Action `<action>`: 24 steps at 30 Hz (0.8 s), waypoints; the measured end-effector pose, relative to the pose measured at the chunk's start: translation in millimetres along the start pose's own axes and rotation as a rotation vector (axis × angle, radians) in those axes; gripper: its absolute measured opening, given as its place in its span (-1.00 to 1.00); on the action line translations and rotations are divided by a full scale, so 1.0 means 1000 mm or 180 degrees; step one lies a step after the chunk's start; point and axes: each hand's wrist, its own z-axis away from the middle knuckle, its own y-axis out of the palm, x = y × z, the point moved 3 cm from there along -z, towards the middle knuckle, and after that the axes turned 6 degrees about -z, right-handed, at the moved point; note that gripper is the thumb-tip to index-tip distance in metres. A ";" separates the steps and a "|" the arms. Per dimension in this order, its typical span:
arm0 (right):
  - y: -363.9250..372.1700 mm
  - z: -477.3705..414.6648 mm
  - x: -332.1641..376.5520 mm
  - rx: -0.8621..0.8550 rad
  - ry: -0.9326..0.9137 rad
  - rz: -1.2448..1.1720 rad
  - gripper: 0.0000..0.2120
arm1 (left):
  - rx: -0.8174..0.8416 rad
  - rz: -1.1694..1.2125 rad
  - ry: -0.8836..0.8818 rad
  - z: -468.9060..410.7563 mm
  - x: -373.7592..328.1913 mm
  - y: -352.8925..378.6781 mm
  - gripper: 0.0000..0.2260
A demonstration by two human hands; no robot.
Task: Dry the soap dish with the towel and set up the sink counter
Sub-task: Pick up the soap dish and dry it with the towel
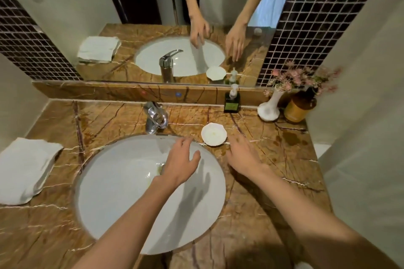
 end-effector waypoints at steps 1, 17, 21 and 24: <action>0.002 -0.007 0.000 0.0027 0.0052 0.0030 -0.46 | 0.0030 0.0164 -0.0070 -0.007 0.002 0.006 -0.57; 0.013 -0.111 0.002 -0.0025 0.0082 -0.0128 -0.62 | 0.0183 0.1867 -0.1449 -0.062 0.017 0.076 -0.78; 0.016 -0.135 0.010 0.0021 -0.0002 -0.0146 -0.65 | 0.0267 0.2308 -0.1707 -0.065 0.019 0.084 -0.83; 0.018 -0.146 0.011 0.0034 -0.0046 -0.0131 -0.72 | 0.0303 0.2474 -0.1738 -0.066 0.017 0.093 -0.81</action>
